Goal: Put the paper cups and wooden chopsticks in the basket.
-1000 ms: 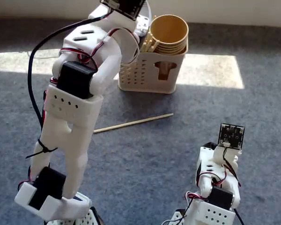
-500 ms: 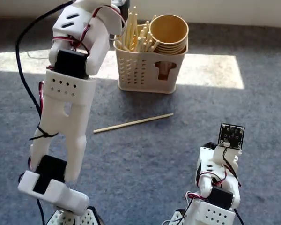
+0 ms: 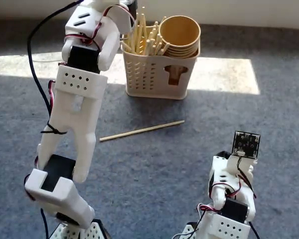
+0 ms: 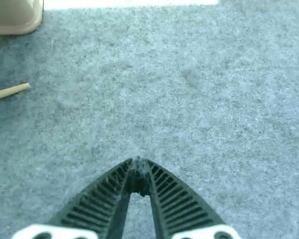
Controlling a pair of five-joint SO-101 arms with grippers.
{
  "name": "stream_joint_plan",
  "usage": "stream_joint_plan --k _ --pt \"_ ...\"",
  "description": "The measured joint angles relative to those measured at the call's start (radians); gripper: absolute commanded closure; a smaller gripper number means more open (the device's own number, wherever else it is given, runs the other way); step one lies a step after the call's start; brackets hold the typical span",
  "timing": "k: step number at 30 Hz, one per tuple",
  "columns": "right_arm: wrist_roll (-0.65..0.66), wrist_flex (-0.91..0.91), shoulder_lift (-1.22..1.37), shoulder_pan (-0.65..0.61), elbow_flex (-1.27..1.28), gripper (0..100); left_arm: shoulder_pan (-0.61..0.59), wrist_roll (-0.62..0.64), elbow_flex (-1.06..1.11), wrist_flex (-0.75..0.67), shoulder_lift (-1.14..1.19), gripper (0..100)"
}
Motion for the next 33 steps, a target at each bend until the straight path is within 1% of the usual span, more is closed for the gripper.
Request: stream_joint_plan --k 3,7,9,14,19,28,33 --pt "0.0 0.0 0.0 0.0 0.0 99.2 0.0 -0.002 0.0 0.049 0.021 97" --pt "0.0 0.0 0.0 0.0 0.0 99.2 0.0 0.0 0.0 0.149 0.058 88" --pt "0.0 0.0 0.0 0.0 0.0 99.2 0.0 -0.002 0.0 0.204 0.072 86" --pt "0.0 0.0 0.0 0.0 0.0 99.2 0.0 -0.002 0.002 0.341 0.074 86" --pt "0.0 0.0 0.0 0.0 0.0 99.2 0.0 -0.002 -0.023 0.427 0.072 86" --pt "0.0 0.0 0.0 0.0 0.0 99.2 0.002 -0.002 -0.063 0.626 -0.071 86" --pt "0.0 0.0 0.0 0.0 0.0 99.2 0.044 -0.002 -0.063 0.756 -0.11 86"
